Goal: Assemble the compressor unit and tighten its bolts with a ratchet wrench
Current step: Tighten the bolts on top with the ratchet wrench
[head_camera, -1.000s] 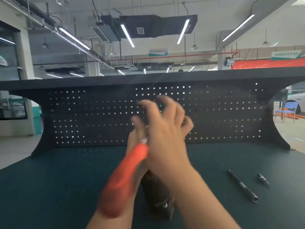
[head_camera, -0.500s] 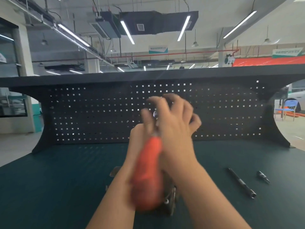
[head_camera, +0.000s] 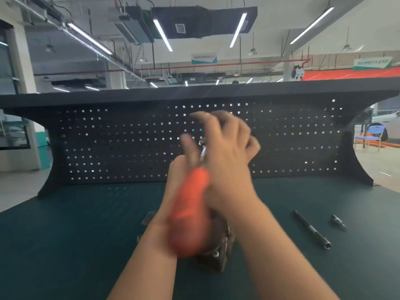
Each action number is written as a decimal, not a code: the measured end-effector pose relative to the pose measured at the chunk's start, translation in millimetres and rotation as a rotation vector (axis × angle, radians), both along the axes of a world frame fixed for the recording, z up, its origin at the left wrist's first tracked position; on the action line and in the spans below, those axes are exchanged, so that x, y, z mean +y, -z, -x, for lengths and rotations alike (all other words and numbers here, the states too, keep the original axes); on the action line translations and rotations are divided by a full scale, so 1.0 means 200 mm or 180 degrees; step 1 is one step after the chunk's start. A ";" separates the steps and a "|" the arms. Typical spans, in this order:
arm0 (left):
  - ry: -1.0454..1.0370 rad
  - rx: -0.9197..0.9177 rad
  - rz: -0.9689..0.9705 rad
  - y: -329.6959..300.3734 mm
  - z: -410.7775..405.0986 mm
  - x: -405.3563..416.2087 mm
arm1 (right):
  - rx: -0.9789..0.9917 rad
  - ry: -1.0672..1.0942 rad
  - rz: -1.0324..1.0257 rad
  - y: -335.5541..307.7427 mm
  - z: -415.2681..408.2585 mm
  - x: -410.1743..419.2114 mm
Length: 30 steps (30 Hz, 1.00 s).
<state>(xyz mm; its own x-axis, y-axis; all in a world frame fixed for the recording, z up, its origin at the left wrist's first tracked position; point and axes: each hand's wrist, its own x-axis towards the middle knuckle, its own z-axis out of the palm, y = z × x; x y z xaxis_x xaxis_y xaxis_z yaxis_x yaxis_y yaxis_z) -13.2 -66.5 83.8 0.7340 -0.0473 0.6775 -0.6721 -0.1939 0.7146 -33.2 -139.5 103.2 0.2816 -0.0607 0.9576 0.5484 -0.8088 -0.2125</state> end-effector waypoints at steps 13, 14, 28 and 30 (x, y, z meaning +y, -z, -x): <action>-0.0088 -0.0087 -0.0021 0.01 0.00 -0.04 | -0.0082 0.0189 0.0255 0.01 0.01 0.03; -0.0118 -0.0100 -0.0035 0.01 -0.01 -0.02 | -0.0001 -0.0002 0.0064 -0.01 0.00 -0.01; -0.0456 0.0021 -0.0073 0.01 -0.04 -0.01 | 0.0258 -0.0089 0.0280 0.02 -0.01 0.02; -0.0310 -0.0029 -0.0009 0.01 -0.03 0.01 | 0.0451 -0.0449 -0.0444 -0.02 -0.04 -0.08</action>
<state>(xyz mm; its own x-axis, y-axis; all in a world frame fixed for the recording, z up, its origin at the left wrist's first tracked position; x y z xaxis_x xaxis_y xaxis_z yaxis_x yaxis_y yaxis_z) -7.3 -64.8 81.6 0.7290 0.0220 0.6841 -0.6565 -0.2605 0.7080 -25.9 -155.1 106.7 0.4276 -0.1402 0.8930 0.6106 -0.6837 -0.3997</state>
